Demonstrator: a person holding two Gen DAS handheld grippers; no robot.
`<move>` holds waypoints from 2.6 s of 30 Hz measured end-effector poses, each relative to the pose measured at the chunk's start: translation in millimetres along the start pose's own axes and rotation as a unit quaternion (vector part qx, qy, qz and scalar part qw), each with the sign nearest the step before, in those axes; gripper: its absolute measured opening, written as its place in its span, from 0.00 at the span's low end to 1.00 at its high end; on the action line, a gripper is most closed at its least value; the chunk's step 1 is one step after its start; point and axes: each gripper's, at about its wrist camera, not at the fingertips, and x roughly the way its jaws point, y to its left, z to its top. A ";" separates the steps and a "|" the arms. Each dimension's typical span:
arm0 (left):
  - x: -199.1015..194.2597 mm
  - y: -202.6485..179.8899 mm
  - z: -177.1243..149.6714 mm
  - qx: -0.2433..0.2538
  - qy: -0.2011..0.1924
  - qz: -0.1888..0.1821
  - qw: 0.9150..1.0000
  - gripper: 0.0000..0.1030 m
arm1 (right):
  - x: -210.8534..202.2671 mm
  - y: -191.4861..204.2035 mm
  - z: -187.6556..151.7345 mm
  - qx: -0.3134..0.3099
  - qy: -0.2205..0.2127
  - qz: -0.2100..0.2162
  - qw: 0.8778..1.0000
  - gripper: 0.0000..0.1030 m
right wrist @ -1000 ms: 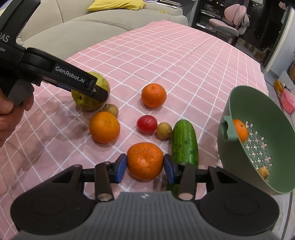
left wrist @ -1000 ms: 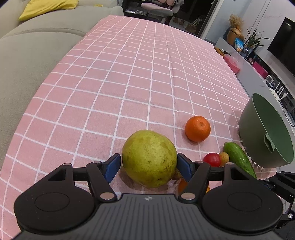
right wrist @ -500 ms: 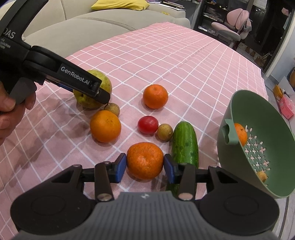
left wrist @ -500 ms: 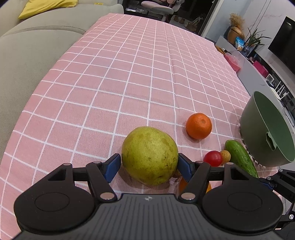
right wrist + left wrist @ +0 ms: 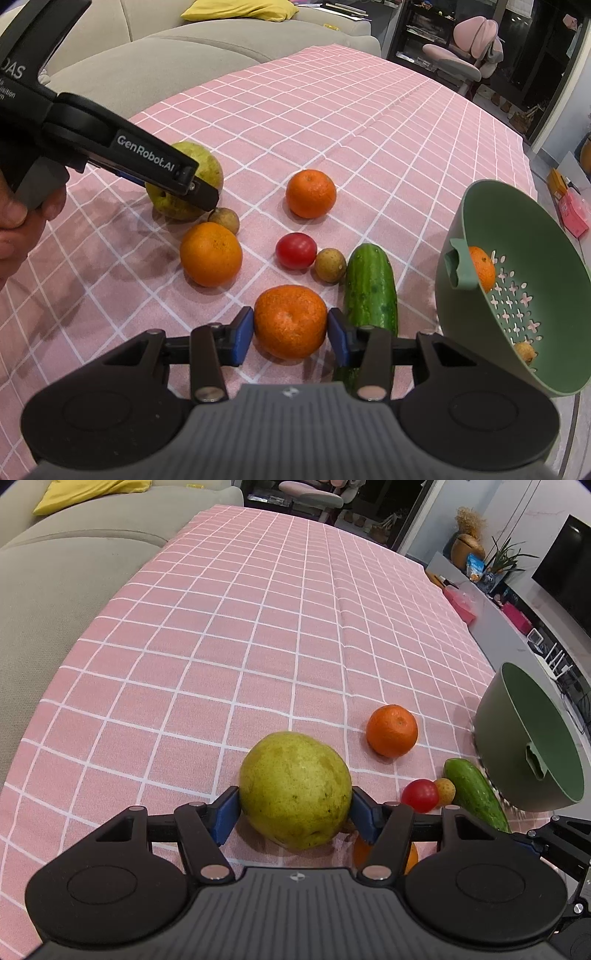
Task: Organize fruits
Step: 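Grasp the green pear with the left gripper while the right gripper grasps an orange, then release the pear and orange into the green colander with both grippers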
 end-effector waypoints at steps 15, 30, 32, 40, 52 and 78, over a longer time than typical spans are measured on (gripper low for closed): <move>-34.9 -4.8 1.7 0.005 -0.024 -0.018 1.000 0.70 | -25.4 -9.7 13.8 0.019 -0.033 0.011 0.999 0.39; -57.3 -115.1 41.8 0.112 -0.048 -0.059 0.991 0.70 | -94.3 -114.6 22.5 0.124 -0.112 -0.046 0.985 0.39; -52.9 -138.4 45.7 0.129 -0.045 -0.073 0.988 0.70 | -98.2 -132.1 19.9 0.144 -0.112 -0.059 0.981 0.39; -17.8 -206.2 48.3 0.165 -0.005 -0.105 0.981 0.70 | -97.8 -193.0 8.6 0.216 -0.080 -0.075 0.970 0.39; 36.2 -256.4 51.7 0.277 0.074 -0.067 0.956 0.70 | -61.0 -235.2 7.5 0.210 -0.033 -0.055 0.976 0.39; 78.6 -257.1 37.8 0.292 0.137 -0.012 0.947 0.81 | 5.5 -226.2 6.5 0.154 0.046 -0.054 0.986 0.57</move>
